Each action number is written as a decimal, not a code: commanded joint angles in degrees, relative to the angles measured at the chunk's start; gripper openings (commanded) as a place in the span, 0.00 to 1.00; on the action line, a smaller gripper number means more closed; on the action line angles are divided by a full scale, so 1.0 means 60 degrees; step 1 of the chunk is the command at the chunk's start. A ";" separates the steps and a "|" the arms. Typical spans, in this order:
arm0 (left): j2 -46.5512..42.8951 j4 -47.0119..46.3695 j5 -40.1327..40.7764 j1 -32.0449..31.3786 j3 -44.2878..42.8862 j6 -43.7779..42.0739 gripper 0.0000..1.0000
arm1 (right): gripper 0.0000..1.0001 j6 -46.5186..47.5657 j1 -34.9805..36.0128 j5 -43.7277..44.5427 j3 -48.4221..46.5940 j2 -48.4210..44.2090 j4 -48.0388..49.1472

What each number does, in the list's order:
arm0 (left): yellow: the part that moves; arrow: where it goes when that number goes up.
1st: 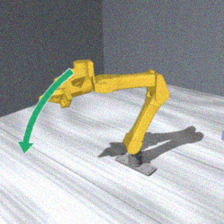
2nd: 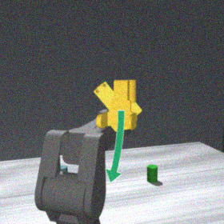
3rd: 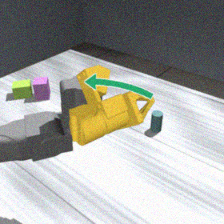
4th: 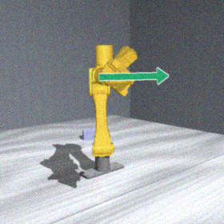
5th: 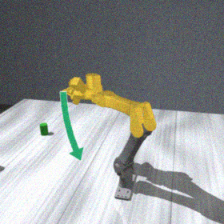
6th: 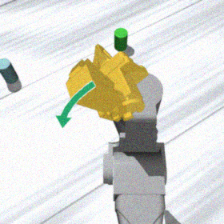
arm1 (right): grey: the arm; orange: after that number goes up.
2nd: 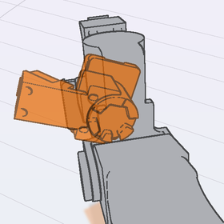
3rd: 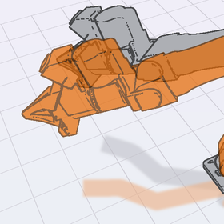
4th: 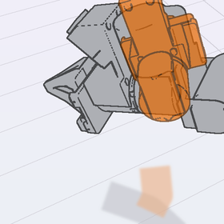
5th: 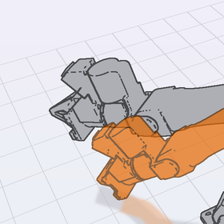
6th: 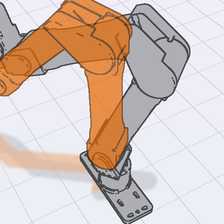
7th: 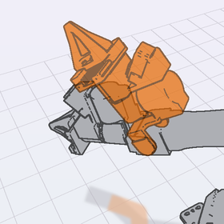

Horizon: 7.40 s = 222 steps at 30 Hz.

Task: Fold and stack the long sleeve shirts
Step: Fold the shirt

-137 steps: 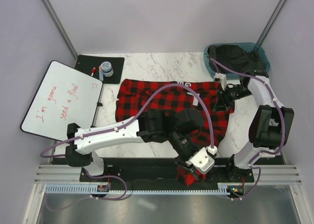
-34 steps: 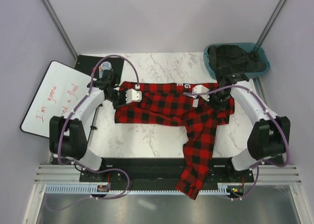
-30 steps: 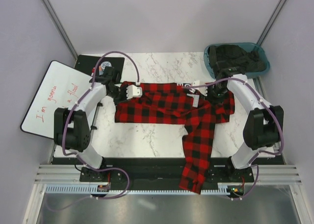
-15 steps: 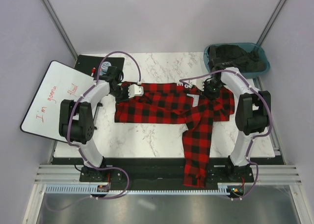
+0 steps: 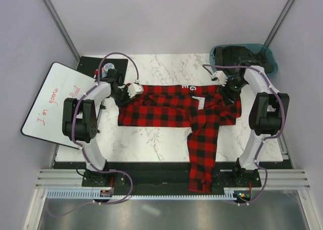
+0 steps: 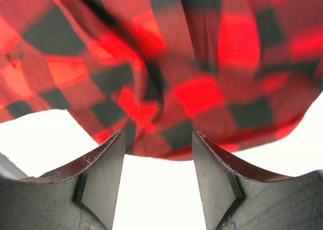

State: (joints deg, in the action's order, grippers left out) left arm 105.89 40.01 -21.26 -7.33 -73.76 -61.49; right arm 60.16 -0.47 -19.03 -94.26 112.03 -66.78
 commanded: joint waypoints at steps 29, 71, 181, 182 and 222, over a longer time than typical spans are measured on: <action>-0.1036 -0.1864 0.0833 -0.1532 0.3033 0.2501 0.33 | 0.34 -0.2323 -0.1679 -0.0023 0.3534 0.0051 0.1390; -0.1142 -0.5554 -0.0354 -1.3089 0.2816 0.1416 0.82 | 0.58 -0.0315 -0.0888 -0.2878 0.4181 -0.3305 -0.0925; -0.1561 -0.5844 -0.7065 -0.4068 -0.1667 1.3111 0.56 | 0.00 -0.4825 -0.0332 -0.5620 0.3320 -0.7409 0.6266; -0.2028 -0.5355 -0.6541 -0.3631 -0.1653 1.2555 0.58 | 0.00 -0.4798 -0.0346 -0.5226 0.2984 -0.6885 0.6340; -0.5270 -0.2611 -0.2711 0.0034 0.2024 1.0161 0.84 | 0.00 -0.5396 0.5394 0.1120 -0.0463 -0.2500 0.4861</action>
State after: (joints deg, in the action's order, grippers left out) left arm 72.86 25.17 -32.40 -10.98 -60.36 -6.59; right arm 33.61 27.99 -16.67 -99.61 98.52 -36.45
